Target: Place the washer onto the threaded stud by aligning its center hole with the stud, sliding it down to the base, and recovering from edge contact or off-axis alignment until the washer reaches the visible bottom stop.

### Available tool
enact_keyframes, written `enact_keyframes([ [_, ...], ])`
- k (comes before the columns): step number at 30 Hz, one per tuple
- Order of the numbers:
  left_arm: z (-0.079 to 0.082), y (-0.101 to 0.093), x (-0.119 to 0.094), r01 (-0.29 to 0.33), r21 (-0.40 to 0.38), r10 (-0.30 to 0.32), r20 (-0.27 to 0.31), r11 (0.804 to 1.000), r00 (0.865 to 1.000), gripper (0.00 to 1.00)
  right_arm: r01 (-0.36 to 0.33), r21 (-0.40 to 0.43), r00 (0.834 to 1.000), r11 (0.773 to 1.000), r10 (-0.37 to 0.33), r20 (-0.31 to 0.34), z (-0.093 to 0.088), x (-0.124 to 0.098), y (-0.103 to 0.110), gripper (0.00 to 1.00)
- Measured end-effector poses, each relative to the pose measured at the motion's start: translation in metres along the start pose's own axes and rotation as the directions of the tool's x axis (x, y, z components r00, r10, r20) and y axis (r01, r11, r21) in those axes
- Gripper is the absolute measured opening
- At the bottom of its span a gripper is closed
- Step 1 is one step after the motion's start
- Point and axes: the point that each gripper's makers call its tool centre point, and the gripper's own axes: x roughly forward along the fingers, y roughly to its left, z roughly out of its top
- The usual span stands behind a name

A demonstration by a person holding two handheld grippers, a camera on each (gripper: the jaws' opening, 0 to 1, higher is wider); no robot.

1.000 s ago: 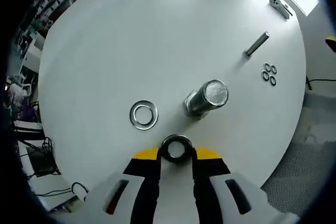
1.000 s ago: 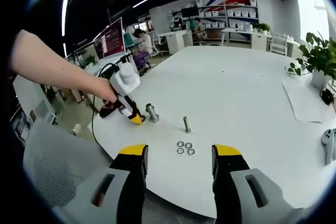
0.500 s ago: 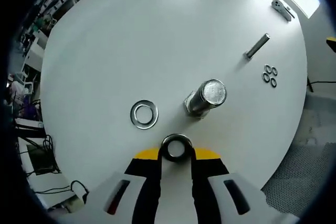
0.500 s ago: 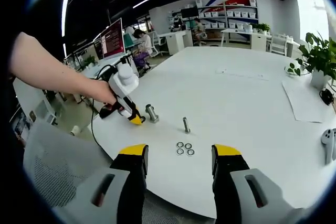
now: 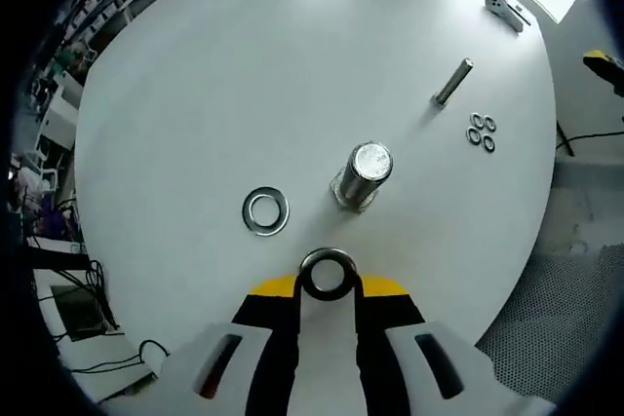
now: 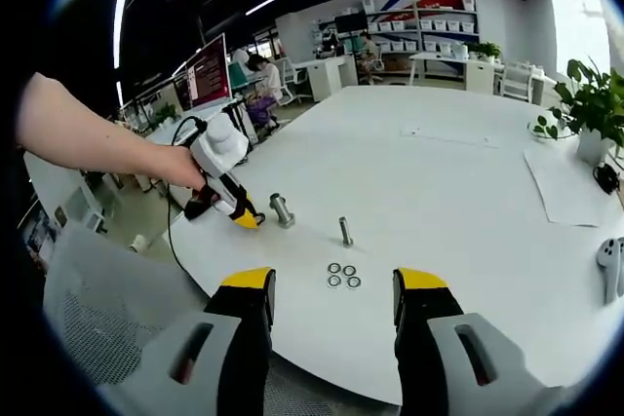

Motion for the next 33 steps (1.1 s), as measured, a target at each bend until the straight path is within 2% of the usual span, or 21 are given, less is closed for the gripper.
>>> enact_keyframes([
  [3,0.009,0.000,-0.011,0.008,0.003,-0.008,0.032,1.000,0.999,0.19,0.001,-0.001,1.000,1.000,-0.001,0.000,0.001,0.000,0.000,0.51],
  [6,0.018,0.007,-0.012,0.017,0.012,-0.018,0.058,1.000,0.998,0.19,0.000,-0.003,1.000,1.000,0.000,-0.002,0.001,-0.001,0.001,0.51],
  [8,0.025,0.005,-0.028,0.018,0.027,-0.020,0.071,0.999,0.997,0.19,0.000,-0.002,1.000,1.000,0.000,-0.001,0.001,-0.001,0.001,0.51],
  [10,0.036,0.009,-0.033,-0.004,0.051,-0.002,0.117,0.999,0.993,0.19,-0.002,-0.001,1.000,1.000,0.002,0.001,0.001,-0.001,0.002,0.51],
  [13,0.043,0.008,-0.039,0.012,0.044,-0.017,0.124,0.999,0.992,0.19,-0.003,-0.002,1.000,1.000,0.003,0.001,0.001,-0.001,0.002,0.51],
  [17,0.052,0.001,-0.048,0.003,0.075,-0.013,0.138,0.997,0.990,0.19,-0.003,-0.003,1.000,1.000,0.003,0.002,0.001,-0.001,0.002,0.51],
  [20,0.054,0.001,-0.046,0.013,0.076,-0.024,0.140,0.997,0.990,0.19,-0.003,-0.001,1.000,1.000,0.003,0.002,0.000,-0.001,0.002,0.51],
  [24,0.058,-0.008,-0.044,0.014,0.115,-0.029,0.128,0.993,0.991,0.19,-0.003,0.001,1.000,1.000,0.003,0.003,0.001,-0.001,0.002,0.51],
  [28,0.061,-0.004,-0.040,0.025,0.125,-0.040,0.117,0.992,0.992,0.19,-0.003,0.003,1.000,1.000,0.003,0.002,0.001,-0.001,0.001,0.51],
  [33,0.061,-0.013,-0.038,0.028,0.157,-0.043,0.094,0.987,0.995,0.19,-0.004,0.004,1.000,1.000,0.004,0.002,0.001,-0.001,0.001,0.51],
])
